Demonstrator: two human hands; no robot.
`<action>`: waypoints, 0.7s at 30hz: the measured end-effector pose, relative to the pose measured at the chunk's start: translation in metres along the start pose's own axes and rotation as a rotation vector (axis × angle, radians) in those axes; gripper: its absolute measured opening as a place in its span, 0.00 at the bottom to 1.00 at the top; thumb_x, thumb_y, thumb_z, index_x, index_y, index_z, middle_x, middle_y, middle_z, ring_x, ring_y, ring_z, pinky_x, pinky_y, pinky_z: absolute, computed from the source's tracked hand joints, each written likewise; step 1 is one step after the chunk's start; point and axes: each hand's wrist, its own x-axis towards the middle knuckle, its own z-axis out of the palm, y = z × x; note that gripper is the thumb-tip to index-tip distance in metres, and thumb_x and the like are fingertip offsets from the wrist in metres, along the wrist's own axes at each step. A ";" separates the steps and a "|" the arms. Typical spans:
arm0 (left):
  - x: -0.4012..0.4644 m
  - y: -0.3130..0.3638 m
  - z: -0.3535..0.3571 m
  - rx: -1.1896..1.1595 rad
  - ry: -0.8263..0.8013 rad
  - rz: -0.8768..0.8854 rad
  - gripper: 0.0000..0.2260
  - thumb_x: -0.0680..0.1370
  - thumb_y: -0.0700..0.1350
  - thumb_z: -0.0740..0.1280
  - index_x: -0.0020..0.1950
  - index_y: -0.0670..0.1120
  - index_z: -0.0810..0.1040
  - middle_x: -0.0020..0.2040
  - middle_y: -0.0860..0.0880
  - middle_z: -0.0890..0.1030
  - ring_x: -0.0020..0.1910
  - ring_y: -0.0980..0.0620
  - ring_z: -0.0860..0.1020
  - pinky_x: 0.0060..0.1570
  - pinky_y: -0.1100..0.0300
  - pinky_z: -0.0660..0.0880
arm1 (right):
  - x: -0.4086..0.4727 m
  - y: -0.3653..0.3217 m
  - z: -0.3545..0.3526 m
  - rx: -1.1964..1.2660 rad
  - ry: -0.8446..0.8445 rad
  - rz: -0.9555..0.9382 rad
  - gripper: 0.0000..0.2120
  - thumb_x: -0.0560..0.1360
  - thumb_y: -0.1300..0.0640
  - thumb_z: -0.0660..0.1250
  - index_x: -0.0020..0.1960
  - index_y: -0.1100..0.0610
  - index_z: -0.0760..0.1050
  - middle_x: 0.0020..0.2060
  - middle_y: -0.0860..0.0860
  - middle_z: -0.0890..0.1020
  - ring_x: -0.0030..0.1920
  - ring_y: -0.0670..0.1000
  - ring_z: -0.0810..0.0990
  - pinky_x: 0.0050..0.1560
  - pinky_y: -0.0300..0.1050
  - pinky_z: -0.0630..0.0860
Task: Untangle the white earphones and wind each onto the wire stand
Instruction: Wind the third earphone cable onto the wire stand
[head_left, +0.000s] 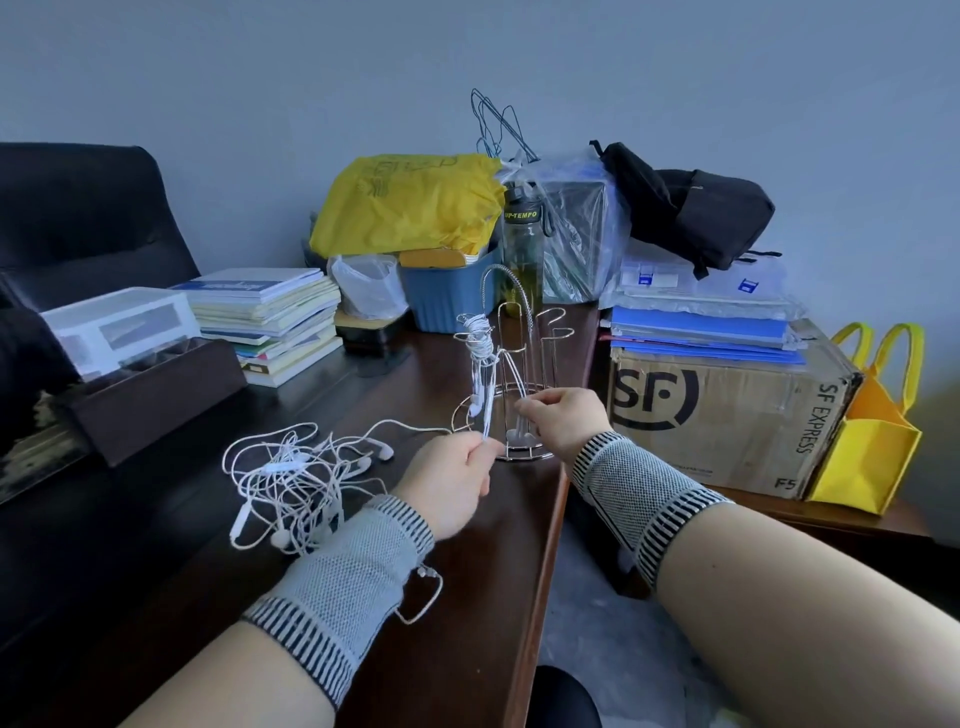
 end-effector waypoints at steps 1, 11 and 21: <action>-0.004 0.000 0.003 0.050 -0.015 0.007 0.18 0.82 0.50 0.58 0.38 0.44 0.78 0.28 0.53 0.76 0.31 0.54 0.74 0.41 0.58 0.72 | -0.001 0.000 0.000 0.013 -0.006 0.003 0.06 0.74 0.55 0.70 0.38 0.54 0.80 0.28 0.47 0.78 0.31 0.47 0.78 0.32 0.40 0.75; -0.015 0.004 -0.001 0.403 0.075 0.050 0.14 0.84 0.50 0.53 0.46 0.45 0.73 0.50 0.44 0.80 0.52 0.41 0.77 0.46 0.54 0.69 | -0.032 -0.009 -0.008 0.128 0.036 0.007 0.05 0.72 0.56 0.69 0.39 0.55 0.80 0.28 0.48 0.77 0.29 0.48 0.72 0.33 0.43 0.71; -0.023 0.018 -0.011 0.285 -0.146 0.076 0.13 0.83 0.46 0.56 0.50 0.47 0.80 0.38 0.48 0.78 0.36 0.51 0.76 0.33 0.61 0.67 | -0.068 -0.009 0.004 0.037 0.000 -0.057 0.13 0.74 0.51 0.70 0.37 0.59 0.83 0.24 0.47 0.77 0.26 0.46 0.70 0.29 0.40 0.68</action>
